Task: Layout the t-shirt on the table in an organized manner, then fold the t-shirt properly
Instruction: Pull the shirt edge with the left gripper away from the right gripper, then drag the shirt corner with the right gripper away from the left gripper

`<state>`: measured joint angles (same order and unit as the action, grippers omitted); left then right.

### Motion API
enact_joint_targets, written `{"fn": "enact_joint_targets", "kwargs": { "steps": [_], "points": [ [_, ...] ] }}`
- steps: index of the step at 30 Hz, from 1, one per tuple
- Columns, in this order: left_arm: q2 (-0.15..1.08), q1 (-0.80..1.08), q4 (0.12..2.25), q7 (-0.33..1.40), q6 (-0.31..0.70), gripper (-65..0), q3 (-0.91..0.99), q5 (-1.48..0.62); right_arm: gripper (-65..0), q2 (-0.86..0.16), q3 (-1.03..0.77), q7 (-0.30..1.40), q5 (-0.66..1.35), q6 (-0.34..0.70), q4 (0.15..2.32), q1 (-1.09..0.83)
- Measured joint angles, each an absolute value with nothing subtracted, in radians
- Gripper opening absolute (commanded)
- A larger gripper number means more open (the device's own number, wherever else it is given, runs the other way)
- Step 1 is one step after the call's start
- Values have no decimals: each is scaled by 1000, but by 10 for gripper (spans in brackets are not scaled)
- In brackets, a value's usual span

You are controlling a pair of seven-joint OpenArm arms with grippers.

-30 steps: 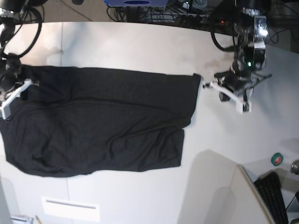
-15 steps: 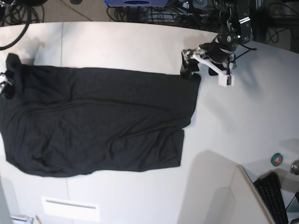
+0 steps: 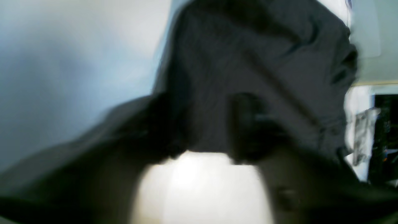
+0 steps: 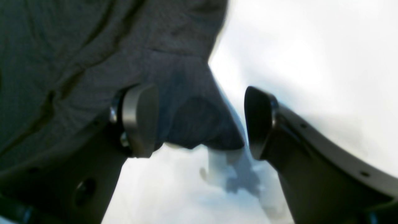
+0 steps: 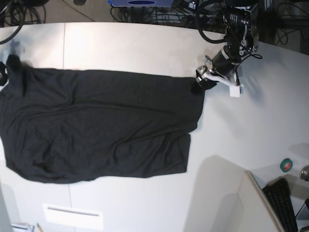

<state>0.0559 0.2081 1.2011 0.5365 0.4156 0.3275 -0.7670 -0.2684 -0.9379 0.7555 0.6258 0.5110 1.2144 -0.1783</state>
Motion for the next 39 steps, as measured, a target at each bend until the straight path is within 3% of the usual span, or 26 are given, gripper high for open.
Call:
{"fn": "enact_joint_targets", "kwargs": {
  "steps": [1, 11, 19, 27, 29, 33, 37, 39],
  "points": [
    [57, 212, 1197, 539, 415, -650, 327, -761, -260, -275, -936, 756, 625, 525, 1214, -179],
    [180, 226, 1272, 552, 397, -650, 339, -749, -261, -224, -886, 759, 516, 535, 1387, -254],
    [212, 255, 1307, 554, 397, -650, 339, -750, -261, -170, -843, 765, 427, 534, 1367, -245],
    [206, 256, 1309, 554, 397, -650, 339, -750, -266, -234, -867, 764, 414, 532, 1211, -131],
    [206, 256, 1309, 554, 397, -650, 339, -750, -327, -226, -855, 775, 414, 532, 1279, -133],
    [211, 272, 1315, 551, 397, -650, 339, -750, -638, -252, -636, 758, 422, 537, 1444, -199],
    [205, 282, 1346, 558, 397, -650, 337, -750, -650, -259, -432, 773, 430, 530, 1468, -211],
    [207, 277, 1358, 553, 368, -650, 337, -754, -650, -267, -377, 768, 434, 450, 1445, -191]
  ]
}}
